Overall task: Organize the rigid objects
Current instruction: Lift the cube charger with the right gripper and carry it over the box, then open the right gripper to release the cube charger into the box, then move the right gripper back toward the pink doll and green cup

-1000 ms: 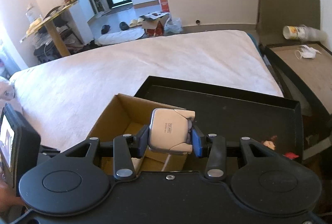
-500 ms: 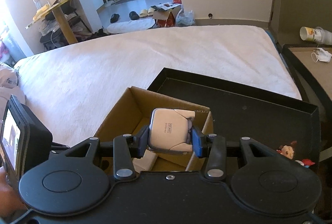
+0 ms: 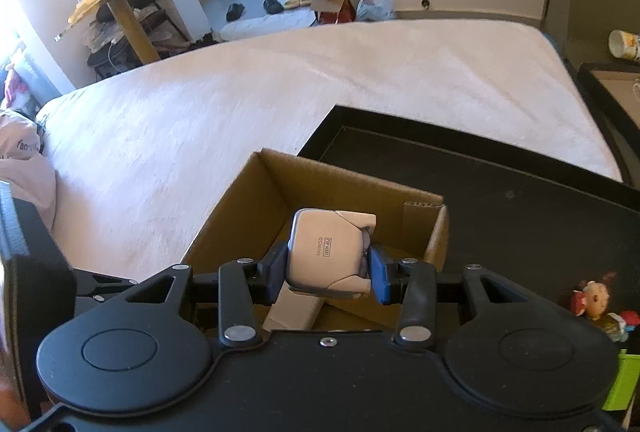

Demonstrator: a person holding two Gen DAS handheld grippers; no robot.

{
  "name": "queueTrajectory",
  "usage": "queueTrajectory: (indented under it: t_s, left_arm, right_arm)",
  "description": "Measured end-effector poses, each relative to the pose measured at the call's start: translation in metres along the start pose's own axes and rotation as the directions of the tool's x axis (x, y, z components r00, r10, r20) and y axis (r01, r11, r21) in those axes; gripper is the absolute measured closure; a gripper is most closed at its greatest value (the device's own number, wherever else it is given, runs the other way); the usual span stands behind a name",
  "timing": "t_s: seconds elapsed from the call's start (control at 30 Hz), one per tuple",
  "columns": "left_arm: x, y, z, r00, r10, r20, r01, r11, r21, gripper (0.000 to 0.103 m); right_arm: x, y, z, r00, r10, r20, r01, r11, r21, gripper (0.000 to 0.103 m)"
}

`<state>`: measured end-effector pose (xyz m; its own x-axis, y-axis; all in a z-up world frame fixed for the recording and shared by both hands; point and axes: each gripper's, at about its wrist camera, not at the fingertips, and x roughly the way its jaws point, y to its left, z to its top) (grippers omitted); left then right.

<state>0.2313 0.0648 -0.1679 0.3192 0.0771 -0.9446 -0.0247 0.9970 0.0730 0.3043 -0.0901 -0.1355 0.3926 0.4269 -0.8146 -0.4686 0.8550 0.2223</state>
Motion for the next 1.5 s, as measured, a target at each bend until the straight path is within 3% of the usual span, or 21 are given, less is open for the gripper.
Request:
queueTrajectory:
  t_s: [0.23,0.4,0.57,0.83,1.5]
  left_arm:
    - [0.000,-0.001,-0.001,1.000,0.000,-0.002,0.000,1.000,0.009,0.093]
    - [0.002,-0.001,-0.001,1.000,-0.001,-0.004,0.001,1.000,0.011,0.093]
    - [0.002,-0.001,-0.001,1.000,-0.001,-0.004,0.001,1.000,0.016,0.093]
    - [0.004,-0.001,0.000,1.000,-0.001,-0.012,0.001,1.000,0.022,0.092]
    - [0.004,-0.002,0.001,1.000,0.015,-0.016,-0.014,0.999,0.032,0.091]
  right_arm:
    - [0.012,0.008,0.000,0.999,0.037,-0.036,-0.037,0.999,-0.005,0.061]
    - [0.018,0.007,0.002,0.993,0.104,-0.057,-0.099,0.991,0.087,0.061]
    - [0.025,0.011,0.003,0.993,0.098,-0.071,-0.091,0.991,0.098,0.061]
    - [0.012,0.012,0.011,0.990,0.142,-0.011,-0.140,0.985,0.103,0.058]
    - [-0.054,-0.052,-0.029,1.000,-0.003,0.021,0.000,0.987,0.161,0.045]
